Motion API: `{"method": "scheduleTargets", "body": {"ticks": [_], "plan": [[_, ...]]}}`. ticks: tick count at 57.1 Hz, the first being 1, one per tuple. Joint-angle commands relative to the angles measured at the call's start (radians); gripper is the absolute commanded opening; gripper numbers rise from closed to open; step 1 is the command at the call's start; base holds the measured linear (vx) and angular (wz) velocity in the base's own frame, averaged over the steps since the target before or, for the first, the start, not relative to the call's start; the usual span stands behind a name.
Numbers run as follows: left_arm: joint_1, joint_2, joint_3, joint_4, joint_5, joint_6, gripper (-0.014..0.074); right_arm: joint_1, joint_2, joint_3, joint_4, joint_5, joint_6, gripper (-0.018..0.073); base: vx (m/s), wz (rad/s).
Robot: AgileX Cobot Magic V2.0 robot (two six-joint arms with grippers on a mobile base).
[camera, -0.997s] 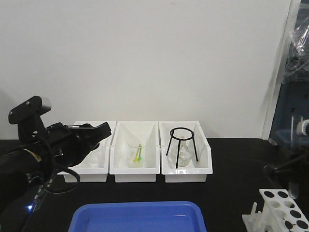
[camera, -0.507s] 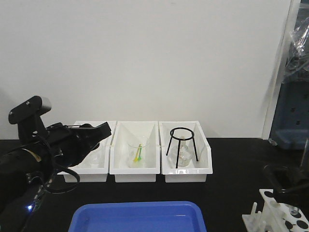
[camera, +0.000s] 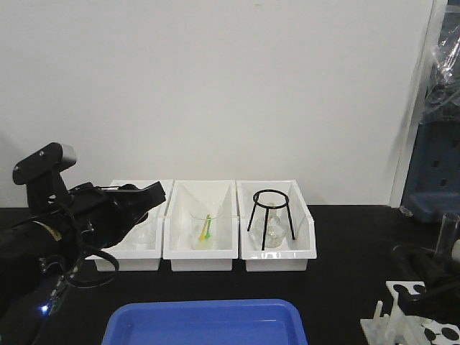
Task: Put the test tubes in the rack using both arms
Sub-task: 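Lower the tube into a rack hole with the right gripper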
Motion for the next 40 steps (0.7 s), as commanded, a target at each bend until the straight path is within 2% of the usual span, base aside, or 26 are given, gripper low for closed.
{"method": "scheduleTargets", "body": {"ticks": [1,8,16,34,40], "plan": [[-0.001,-0.034,-0.037,0.000,-0.086,0.003,0.0396,-0.004,0.008,-0.006,0.002,-0.142,-0.007,-0.0007,0.00,0.00],[-0.001,-0.034,-0.037,0.000,-0.086,0.003,0.0396,-0.004,0.026,0.018,0.021,-0.205,-0.016,-0.0007,0.00,0.00],[-0.001,-0.034,-0.037,0.000,-0.086,0.003,0.0396,-0.004,0.026,0.027,0.090,-0.201,-0.094,-0.0007,0.00,0.00],[-0.001,-0.034,-0.037,0.000,-0.089,0.003,0.0396,-0.004,0.086,0.081,0.073,-0.313,-0.061,-0.0007,0.00,0.00],[-0.001,-0.034,-0.037,0.000,-0.089,0.003,0.0396,-0.004,0.111,0.087,0.041,-0.348,-0.029,-0.0007,0.00,0.00]]}}
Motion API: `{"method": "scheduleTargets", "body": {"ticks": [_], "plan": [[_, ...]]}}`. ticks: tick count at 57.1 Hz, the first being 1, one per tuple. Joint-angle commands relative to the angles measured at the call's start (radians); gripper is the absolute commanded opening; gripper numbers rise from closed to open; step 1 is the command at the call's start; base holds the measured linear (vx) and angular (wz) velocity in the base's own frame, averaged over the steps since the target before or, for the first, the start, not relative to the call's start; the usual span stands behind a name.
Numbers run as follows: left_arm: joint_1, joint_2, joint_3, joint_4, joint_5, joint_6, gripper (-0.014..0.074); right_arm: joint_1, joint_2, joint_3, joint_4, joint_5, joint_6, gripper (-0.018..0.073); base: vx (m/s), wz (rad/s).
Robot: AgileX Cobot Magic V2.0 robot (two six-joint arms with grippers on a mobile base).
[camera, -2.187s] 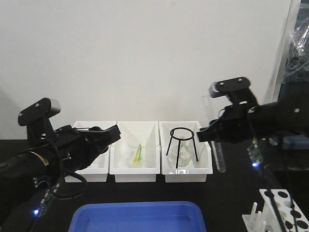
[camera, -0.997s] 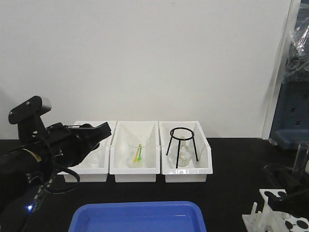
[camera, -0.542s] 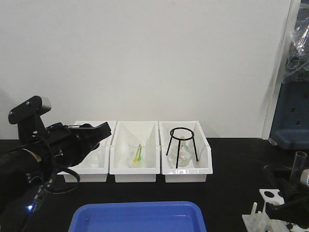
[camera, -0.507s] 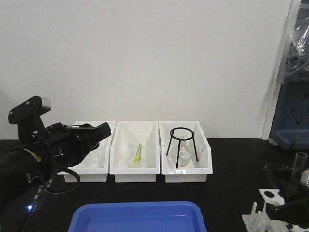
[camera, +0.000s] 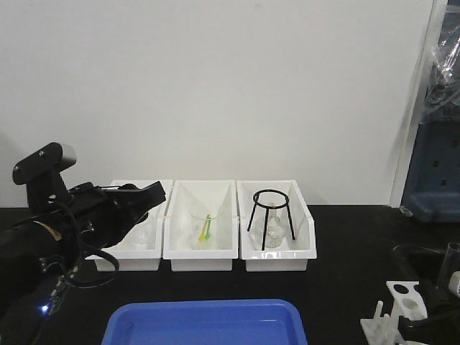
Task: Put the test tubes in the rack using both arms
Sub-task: 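Lower the tube into a rack hole with the right gripper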
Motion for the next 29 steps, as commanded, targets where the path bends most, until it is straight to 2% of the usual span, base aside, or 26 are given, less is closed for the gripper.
{"method": "scheduleTargets", "body": {"ticks": [1,29], "plan": [[-0.001,-0.034,-0.037,0.000,-0.088,0.003,0.0396,-0.004,-0.004,-0.020,-0.034,-0.121,0.016,-0.0007,0.00,0.00],[-0.001,-0.034,-0.037,0.000,-0.090,0.003,0.0396,-0.004,0.172,-0.020,-0.042,-0.263,0.026,-0.0007,0.00,0.00]]}}
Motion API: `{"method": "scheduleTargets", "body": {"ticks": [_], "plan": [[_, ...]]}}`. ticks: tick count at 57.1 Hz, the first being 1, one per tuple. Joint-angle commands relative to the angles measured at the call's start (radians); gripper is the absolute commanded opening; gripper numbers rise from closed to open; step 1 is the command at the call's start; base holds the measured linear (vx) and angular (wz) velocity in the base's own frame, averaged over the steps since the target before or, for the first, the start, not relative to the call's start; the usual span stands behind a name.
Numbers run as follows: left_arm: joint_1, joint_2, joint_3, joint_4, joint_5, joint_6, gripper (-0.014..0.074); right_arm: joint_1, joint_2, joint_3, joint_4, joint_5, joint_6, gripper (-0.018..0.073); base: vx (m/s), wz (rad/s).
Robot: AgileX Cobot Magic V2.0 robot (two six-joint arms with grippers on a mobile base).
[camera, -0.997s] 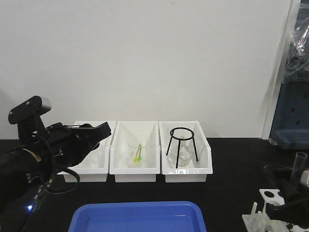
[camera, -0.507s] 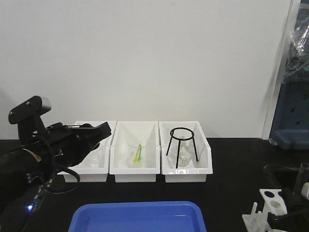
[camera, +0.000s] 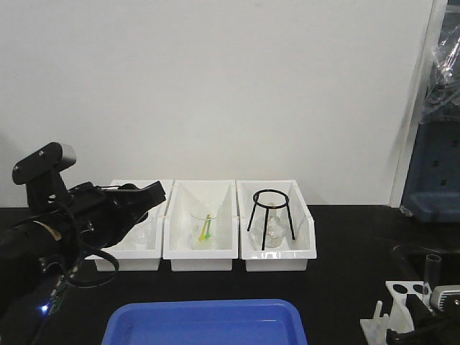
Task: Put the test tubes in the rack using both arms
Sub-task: 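Lower the tube into a rack hole with the right gripper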
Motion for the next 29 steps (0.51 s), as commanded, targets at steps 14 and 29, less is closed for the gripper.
{"method": "scheduleTargets", "body": {"ticks": [14,29], "plan": [[-0.001,-0.034,-0.037,0.000,-0.092,0.002,0.0396,-0.004,0.067,-0.021,-0.019,-0.165,0.004,-0.0007,0.00,0.00],[-0.001,-0.034,-0.037,0.000,-0.092,0.002,0.0396,-0.004,0.108,-0.021,-0.020,-0.241,0.004,-0.0007,0.00,0.00]]}}
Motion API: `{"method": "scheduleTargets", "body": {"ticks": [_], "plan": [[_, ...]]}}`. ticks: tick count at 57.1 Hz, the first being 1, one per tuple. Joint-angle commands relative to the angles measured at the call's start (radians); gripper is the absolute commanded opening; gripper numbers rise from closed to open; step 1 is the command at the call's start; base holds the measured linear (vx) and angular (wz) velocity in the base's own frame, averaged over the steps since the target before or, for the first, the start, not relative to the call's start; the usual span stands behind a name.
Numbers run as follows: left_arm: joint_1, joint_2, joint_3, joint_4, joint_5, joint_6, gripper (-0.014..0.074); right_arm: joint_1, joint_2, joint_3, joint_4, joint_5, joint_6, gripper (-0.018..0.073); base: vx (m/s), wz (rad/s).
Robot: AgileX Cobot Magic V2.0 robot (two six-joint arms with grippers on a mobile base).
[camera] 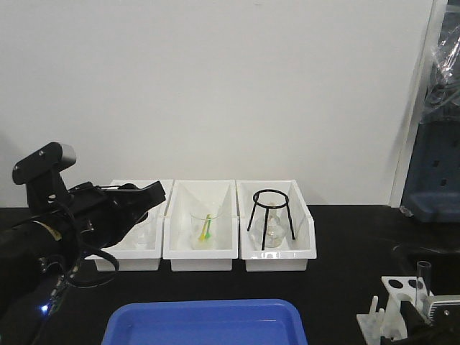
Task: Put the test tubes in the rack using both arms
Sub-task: 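Lower the tube into a rack hole with the right gripper, then open the right gripper and pull the left arm back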
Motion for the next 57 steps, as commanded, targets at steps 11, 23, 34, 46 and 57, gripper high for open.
{"method": "scheduleTargets", "body": {"ticks": [11,23,34,46,57], "plan": [[-0.001,-0.034,-0.037,0.000,-0.092,0.002,0.0396,-0.004,-0.019,0.029,-0.013,-0.153,-0.026,-0.0005,0.00,0.00],[-0.001,-0.034,-0.037,-0.001,-0.101,0.002,0.0396,-0.004,-0.019,0.108,-0.007,-0.297,-0.035,0.0018,0.00,0.00],[-0.001,-0.034,-0.037,-0.001,-0.135,0.001,0.0396,-0.004,-0.019,0.118,-0.017,-0.287,-0.035,0.0095,0.00,0.00],[-0.001,-0.034,-0.037,-0.001,-0.152,0.001,0.0396,-0.004,-0.019,0.118,-0.015,-0.290,-0.035,0.0277,0.00,0.00],[-0.001,-0.034,-0.037,-0.001,-0.151,0.001,0.0396,-0.004,-0.022,0.118,-0.007,-0.290,-0.035,0.0455,0.00,0.00]]}}
